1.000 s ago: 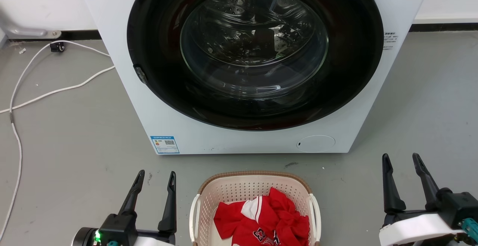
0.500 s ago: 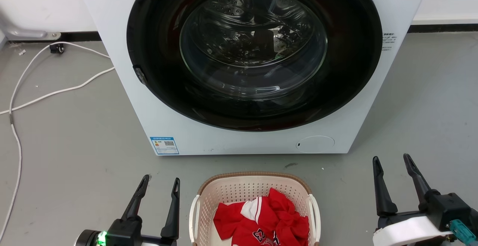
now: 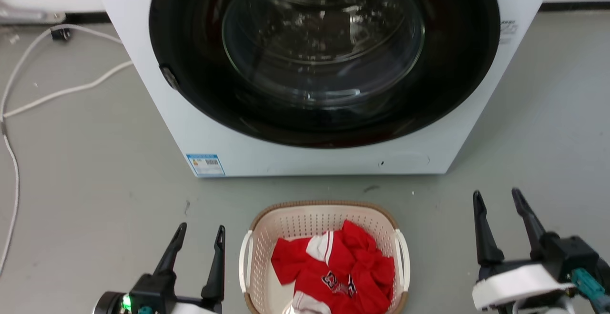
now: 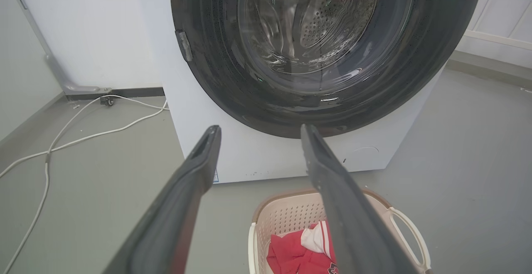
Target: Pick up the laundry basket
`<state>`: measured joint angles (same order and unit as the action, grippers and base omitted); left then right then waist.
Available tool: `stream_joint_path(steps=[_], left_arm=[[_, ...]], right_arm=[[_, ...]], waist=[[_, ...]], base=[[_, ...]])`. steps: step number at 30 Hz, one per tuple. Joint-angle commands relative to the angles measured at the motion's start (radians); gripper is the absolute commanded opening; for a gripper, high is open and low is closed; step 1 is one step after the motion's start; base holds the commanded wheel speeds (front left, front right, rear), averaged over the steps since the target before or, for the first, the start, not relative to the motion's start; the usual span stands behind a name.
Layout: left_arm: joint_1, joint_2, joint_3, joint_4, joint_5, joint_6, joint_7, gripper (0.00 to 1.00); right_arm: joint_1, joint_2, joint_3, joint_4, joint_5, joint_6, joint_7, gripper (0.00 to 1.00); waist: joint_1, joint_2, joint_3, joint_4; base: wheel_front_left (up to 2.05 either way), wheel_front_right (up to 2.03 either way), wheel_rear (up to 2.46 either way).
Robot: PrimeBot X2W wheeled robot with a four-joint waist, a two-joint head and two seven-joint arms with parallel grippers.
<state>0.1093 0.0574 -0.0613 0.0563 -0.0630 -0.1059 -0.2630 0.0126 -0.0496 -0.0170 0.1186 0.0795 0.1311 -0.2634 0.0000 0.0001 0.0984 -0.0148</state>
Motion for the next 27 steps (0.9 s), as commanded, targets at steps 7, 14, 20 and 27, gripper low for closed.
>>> stream_joint_path(steps=[7, 14, 20, 27], left_arm=[[-0.143, 0.010, 0.037, 0.125, -0.041, -0.017, -0.003, 1.00], [-0.321, 0.060, 0.026, 0.288, -0.057, -0.023, -0.003, 1.00], [-0.494, 0.138, -0.059, 0.468, -0.164, -0.025, -0.003, 1.00], [-0.689, 0.227, -0.278, 0.707, -0.293, -0.024, 0.018, 1.00]], right_arm=[[-0.162, -0.001, 0.035, 0.060, -0.037, -0.001, -0.002, 1.00], [-0.317, -0.001, 0.036, 0.200, -0.048, -0.001, -0.002, 1.00], [-0.440, -0.001, 0.040, 0.361, -0.059, -0.001, -0.001, 1.00], [-0.599, 0.000, 0.071, 0.630, 0.066, 0.000, 0.053, 1.00]], waist=[[0.0000, -0.0001, 0.245, -0.016], [0.0000, -0.0001, 0.410, -0.016], [0.0000, -0.0001, 0.514, -0.028], [0.0000, -0.0001, 0.599, -0.030]], base=[[0.00, 0.00, 0.00], [0.00, 0.00, 0.00], [0.00, 0.00, 0.00], [0.00, 0.00, 0.00]])
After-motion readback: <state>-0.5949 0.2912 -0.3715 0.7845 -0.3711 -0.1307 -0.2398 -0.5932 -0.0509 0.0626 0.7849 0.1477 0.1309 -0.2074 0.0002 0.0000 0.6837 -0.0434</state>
